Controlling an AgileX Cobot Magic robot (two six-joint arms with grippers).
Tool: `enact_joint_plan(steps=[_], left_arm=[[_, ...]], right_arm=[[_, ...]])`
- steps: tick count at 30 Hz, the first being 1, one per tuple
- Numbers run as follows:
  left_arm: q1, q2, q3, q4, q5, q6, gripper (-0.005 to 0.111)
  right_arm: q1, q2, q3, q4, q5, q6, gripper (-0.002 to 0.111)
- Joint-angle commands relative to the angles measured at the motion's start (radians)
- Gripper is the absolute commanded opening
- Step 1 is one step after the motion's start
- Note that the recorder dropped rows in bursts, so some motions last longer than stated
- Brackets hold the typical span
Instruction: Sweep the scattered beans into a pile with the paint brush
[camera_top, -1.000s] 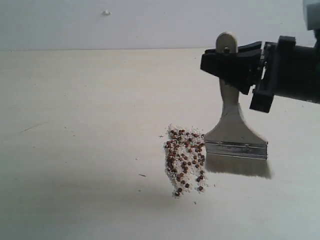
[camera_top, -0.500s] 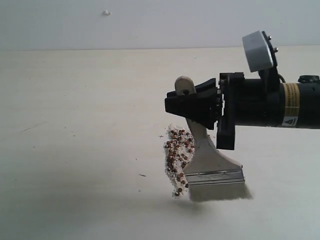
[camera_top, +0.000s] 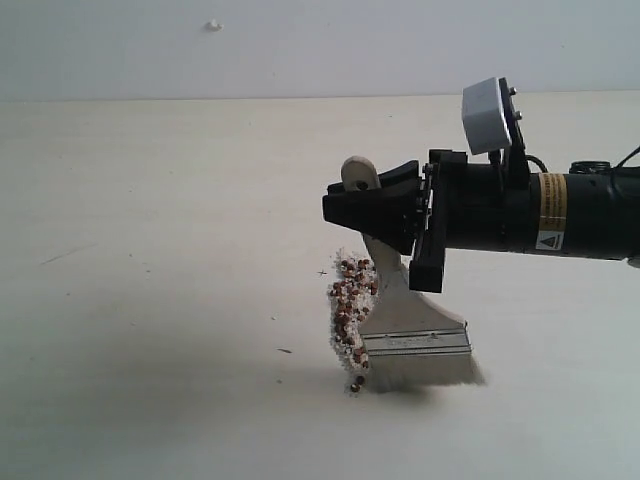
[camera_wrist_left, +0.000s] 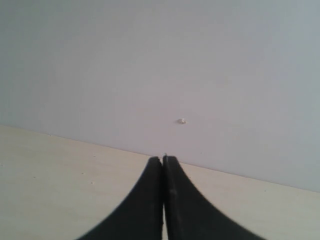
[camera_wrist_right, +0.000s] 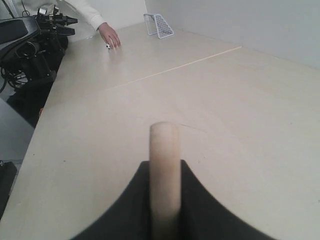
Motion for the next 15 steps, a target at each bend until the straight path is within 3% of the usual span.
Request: enact_joint_plan(steps=[1, 9, 15], left_arm=[[0.001, -0.005, 0.004, -0.008, -0.001, 0.001, 0.0], [0.001, -0.005, 0.004, -0.008, -0.001, 0.001, 0.0], [0.001, -0.005, 0.004, -0.008, -0.001, 0.001, 0.0]], right_arm=[[0.001, -0.034, -0.006, 0.01, -0.008, -0.008, 0.0], [0.001, -0.106, 0.0, 0.021, -0.008, 0.063, 0.0], [0.001, -0.123, 0.078, 0.178, -0.008, 0.037, 0.0]])
